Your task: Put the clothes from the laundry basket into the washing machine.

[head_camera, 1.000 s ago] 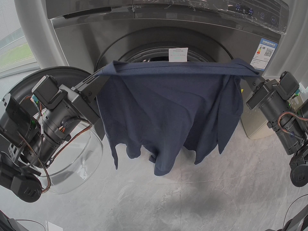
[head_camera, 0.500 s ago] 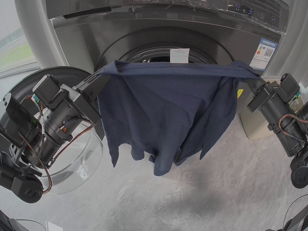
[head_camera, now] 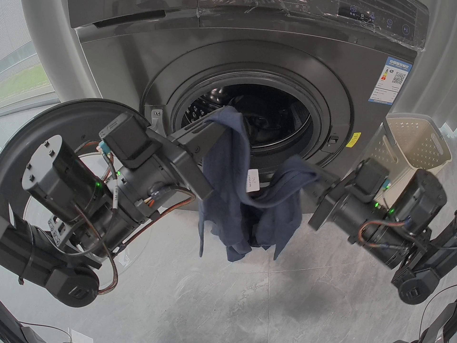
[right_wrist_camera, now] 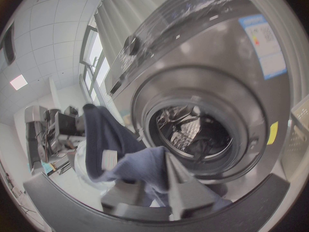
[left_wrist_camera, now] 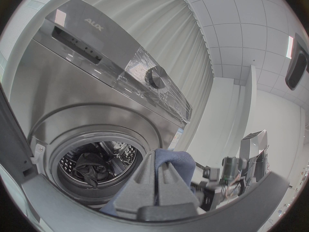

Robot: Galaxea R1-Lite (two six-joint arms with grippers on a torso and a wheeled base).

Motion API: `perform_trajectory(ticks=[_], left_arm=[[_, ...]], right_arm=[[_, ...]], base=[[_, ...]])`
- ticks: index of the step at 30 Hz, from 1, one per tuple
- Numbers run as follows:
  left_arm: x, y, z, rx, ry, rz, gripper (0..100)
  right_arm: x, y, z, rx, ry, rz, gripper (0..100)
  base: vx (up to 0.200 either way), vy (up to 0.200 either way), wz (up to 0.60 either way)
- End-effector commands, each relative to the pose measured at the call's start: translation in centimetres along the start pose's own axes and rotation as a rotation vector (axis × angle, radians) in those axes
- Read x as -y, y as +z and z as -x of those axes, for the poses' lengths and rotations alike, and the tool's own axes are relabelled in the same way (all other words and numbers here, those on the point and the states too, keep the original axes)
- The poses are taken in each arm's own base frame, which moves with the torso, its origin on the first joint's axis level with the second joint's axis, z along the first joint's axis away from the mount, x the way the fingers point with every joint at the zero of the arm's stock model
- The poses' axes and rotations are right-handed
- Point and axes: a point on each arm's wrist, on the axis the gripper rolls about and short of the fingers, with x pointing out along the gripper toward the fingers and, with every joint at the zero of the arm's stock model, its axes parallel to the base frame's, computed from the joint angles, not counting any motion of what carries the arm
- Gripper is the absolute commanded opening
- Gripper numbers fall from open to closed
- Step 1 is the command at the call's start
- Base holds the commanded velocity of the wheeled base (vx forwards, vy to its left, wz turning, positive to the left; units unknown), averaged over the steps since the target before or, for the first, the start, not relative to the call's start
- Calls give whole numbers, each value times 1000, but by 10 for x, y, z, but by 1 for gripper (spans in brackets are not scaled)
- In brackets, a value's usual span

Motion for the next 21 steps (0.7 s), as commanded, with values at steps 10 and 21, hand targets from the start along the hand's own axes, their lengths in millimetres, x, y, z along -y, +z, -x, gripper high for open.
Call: perform_trajectory(ticks=[10, 21], left_arm=[[7, -17, -19, -7, -37, 21, 0], [7, -16, -19, -1, -17, 18, 0]], right_arm=[[-6, -84, -10, -274, 25, 0, 100], [-18, -103, -44, -235, 65, -14, 100]], base=[[0, 0, 0], [0, 0, 0]])
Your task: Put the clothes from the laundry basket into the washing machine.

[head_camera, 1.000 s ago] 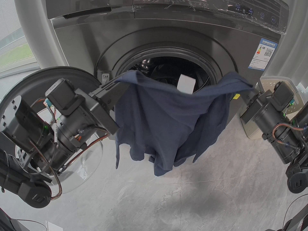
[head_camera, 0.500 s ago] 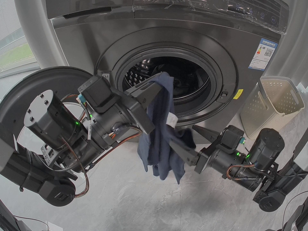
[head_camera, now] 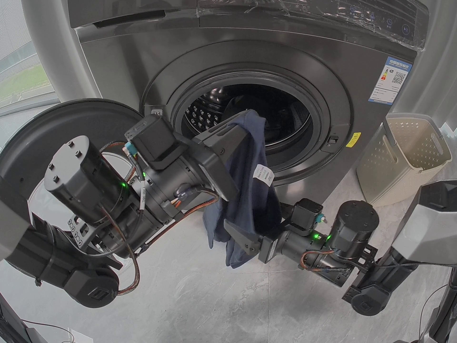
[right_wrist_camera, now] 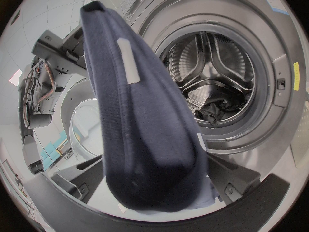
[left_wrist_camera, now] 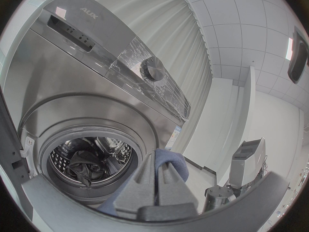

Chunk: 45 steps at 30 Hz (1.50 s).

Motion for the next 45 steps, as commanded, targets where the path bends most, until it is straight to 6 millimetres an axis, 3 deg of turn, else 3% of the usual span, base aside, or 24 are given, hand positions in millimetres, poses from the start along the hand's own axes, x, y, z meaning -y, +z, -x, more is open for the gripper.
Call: perform_trajectory(ticks=[1, 8, 14, 24, 25, 37, 41, 45], left_arm=[[0, -1, -1, 0, 4, 0, 0], [-1, -3, -2, -6, 5, -4, 0], [0, 1, -5, 15, 12, -11, 0], [-1, 11, -12, 63, 34, -17, 0], [0, 11, -12, 65, 35, -17, 0], [-7, 15, -9, 77, 72, -27, 0], [-25, 20, 2, 72, 155, -53, 0], [-44, 14, 25, 0, 234, -73, 0]], right_arm=[[-10, -15, -16, -14, 28, -7, 100], [-11, -16, -33, 24, 19, -12, 100], [1, -20, -53, 68, -56, -18, 100], [20, -23, -70, 110, -125, -30, 100], [20, -22, -71, 115, -128, -32, 0], [28, -15, -65, 125, -157, -38, 0], [37, 4, -49, 143, -183, -34, 0], [48, 36, -26, 199, -216, -21, 0]], base=[[0, 0, 0], [0, 0, 0], [0, 0, 0], [0, 0, 0], [0, 0, 0], [0, 0, 0], [0, 0, 0], [0, 0, 0]])
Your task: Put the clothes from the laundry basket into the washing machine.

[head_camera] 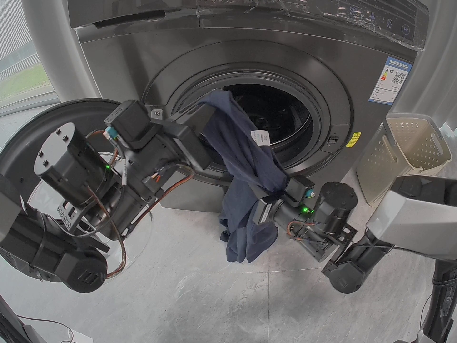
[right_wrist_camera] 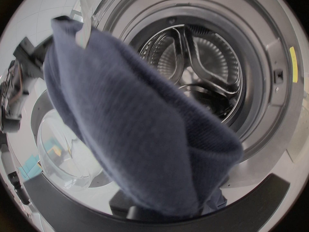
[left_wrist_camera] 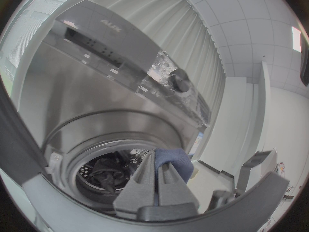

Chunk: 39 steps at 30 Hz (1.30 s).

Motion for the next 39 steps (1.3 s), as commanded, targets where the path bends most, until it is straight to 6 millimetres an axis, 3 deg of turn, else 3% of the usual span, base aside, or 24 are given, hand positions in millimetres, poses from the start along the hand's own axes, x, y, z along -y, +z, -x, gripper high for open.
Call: perform_trajectory(ticks=[1, 5, 6, 7, 8, 9, 16, 23, 27, 28, 33, 39], left_arm=[[-24, -5, 24, -80, 89, -30, 0], [-27, -30, 46, -212, 108, -16, 0], [-29, -51, 55, -295, 111, -4, 0], [-30, -59, 58, -327, 114, -1, 0], [-30, -59, 58, -327, 114, -1, 0], [-34, -77, 62, -390, 124, 1, 0], [-44, -129, 69, -543, 123, 17, 0], [-48, -166, 67, -617, 116, 1, 0], [-47, -168, 56, -584, 102, -2, 0], [-47, -167, 55, -578, 102, -1, 100], [-42, -157, 56, -560, 93, -1, 100], [-11, -133, 72, -573, 13, 10, 100]], right_arm=[[15, 47, 20, 89, -35, 8, 0], [15, 72, 33, 141, -33, 8, 0], [12, 82, 39, 159, -20, 6, 0], [11, 86, 42, 170, -17, 5, 0], [11, 86, 42, 170, -17, 5, 0], [8, 90, 45, 178, -9, 1, 0], [-9, 103, 49, 220, 36, -12, 0], [-19, 104, 50, 223, 66, -23, 0], [-23, 102, 53, 216, 77, -28, 0], [-23, 102, 53, 216, 77, -28, 0], [-19, 104, 50, 224, 63, -23, 0], [-10, 104, 42, 235, 38, -16, 0]], base=[[0, 0, 0], [0, 0, 0], [0, 0, 0], [0, 0, 0], [0, 0, 0], [0, 0, 0], [0, 0, 0], [0, 0, 0], [0, 0, 0], [0, 0, 0], [0, 0, 0], [0, 0, 0]])
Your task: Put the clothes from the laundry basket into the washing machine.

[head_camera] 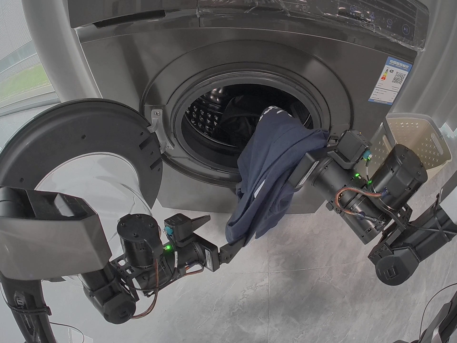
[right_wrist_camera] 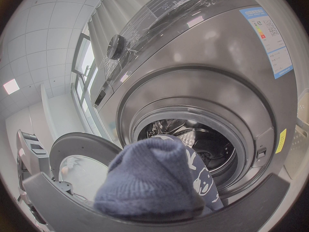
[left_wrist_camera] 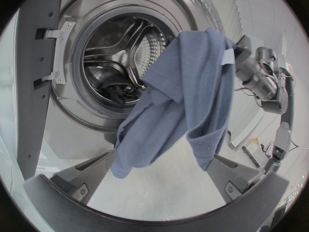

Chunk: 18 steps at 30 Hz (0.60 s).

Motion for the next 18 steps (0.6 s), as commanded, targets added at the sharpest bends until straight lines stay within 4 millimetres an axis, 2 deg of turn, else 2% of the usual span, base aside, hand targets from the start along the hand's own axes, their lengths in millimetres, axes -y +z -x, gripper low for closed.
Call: perform_trajectory(ticks=[1, 6, 12, 15, 18], left_arm=[[26, 11, 25, 1, -75, -11, 100], [51, 23, 46, 21, -181, -21, 100], [61, 22, 56, 2, -269, -33, 100], [59, 27, 42, 42, -256, -52, 100], [52, 37, 18, 111, -224, -55, 100]], right_arm=[[8, 0, -8, 15, -21, 9, 0], [10, -7, -10, -3, -27, 13, 0], [14, -10, -14, -2, -38, 17, 0], [10, -13, -12, -12, -28, 11, 0], [4, -15, -10, -24, -15, 4, 0]], base=[[0, 0, 0], [0, 0, 0], [0, 0, 0], [0, 0, 0], [0, 0, 0]])
